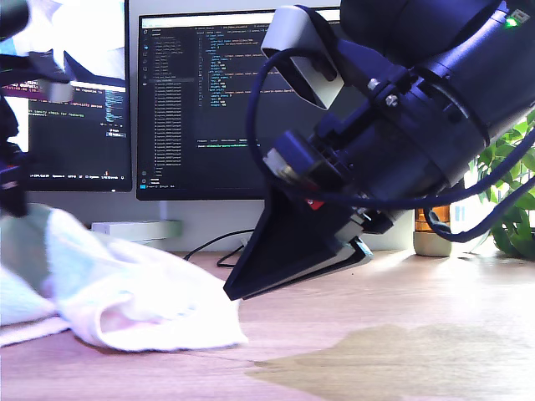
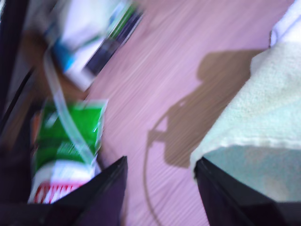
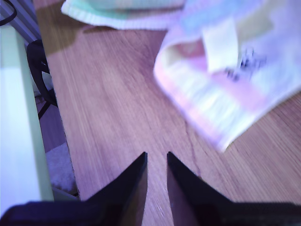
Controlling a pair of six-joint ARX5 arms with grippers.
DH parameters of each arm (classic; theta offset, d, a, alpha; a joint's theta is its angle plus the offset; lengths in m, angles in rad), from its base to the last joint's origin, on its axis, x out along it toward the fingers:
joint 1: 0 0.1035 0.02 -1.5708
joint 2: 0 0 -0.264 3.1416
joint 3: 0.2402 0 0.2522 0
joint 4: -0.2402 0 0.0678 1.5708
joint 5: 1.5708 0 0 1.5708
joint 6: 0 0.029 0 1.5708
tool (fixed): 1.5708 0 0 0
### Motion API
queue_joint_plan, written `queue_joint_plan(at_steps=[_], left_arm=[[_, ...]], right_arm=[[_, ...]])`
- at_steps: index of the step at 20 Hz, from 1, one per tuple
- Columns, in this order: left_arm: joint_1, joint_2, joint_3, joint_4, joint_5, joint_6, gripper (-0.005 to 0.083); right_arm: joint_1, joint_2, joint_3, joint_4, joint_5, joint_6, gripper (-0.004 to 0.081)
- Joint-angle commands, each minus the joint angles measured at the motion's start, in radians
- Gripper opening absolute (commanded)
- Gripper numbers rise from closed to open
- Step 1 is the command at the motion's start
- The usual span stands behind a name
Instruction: Fold the tea towel to a neat square and place it to the right
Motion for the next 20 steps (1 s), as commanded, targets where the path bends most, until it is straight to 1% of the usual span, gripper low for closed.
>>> queue_joint_plan(at_steps=[1, 3, 5, 6, 7, 8, 9, 11, 12, 15, 17, 18, 19, 20], left_arm=[[0.010, 0.002, -0.004, 0.008, -0.003, 0.002, 0.0413], [0.014, 0.002, -0.004, -0.008, 0.016, -0.003, 0.0413], [0.016, 0.004, -0.004, -0.033, 0.076, -0.014, 0.0413], [0.022, 0.004, -0.004, -0.049, 0.115, -0.039, 0.0413], [0.029, 0.006, -0.004, -0.066, 0.172, -0.048, 0.0413], [0.037, 0.012, -0.004, -0.085, 0.208, -0.047, 0.0414], [0.045, 0.017, -0.004, -0.103, 0.223, -0.045, 0.0427], [0.048, 0.017, -0.004, -0.108, 0.221, -0.043, 0.0515], [0.047, 0.016, -0.004, -0.092, 0.221, -0.042, 0.0522], [0.022, -0.006, 0.015, -0.072, 0.277, -0.035, 0.0517], [-0.008, -0.018, 0.045, -0.084, 0.277, -0.054, 0.0516], [-0.023, -0.019, 0.064, -0.110, 0.293, -0.075, 0.0516], [-0.043, -0.019, 0.082, -0.144, 0.330, -0.103, 0.0510], [-0.064, -0.019, 0.087, -0.165, 0.396, -0.096, 0.0474]], right_arm=[[0.006, 0.001, -0.005, 0.002, -0.001, -0.006, 0.0109], [0.006, 0.001, -0.005, 0.002, -0.001, -0.006, 0.0109], [0.006, 0.001, -0.005, 0.002, 0.000, -0.006, 0.0109], [0.006, 0.001, -0.005, 0.002, 0.000, -0.007, 0.0109], [0.006, 0.001, -0.005, 0.001, 0.000, -0.009, 0.0109], [0.006, 0.001, -0.005, -0.002, 0.000, -0.024, 0.0109], [0.006, 0.001, -0.005, -0.005, 0.000, -0.032, 0.0109], [0.004, 0.001, -0.005, -0.013, 0.000, -0.034, 0.0109], [0.004, 0.001, -0.005, -0.015, 0.000, -0.051, 0.0109], [0.003, 0.001, -0.005, -0.017, 0.000, -0.058, 0.0109], [0.003, 0.001, -0.005, -0.019, 0.000, -0.059, 0.0109], [0.003, 0.001, -0.005, -0.019, 0.000, -0.059, 0.0109], [0.003, 0.001, -0.005, -0.019, 0.000, -0.077, 0.0109], [0.003, 0.001, -0.005, -0.018, 0.000, -0.111, 0.0109]])
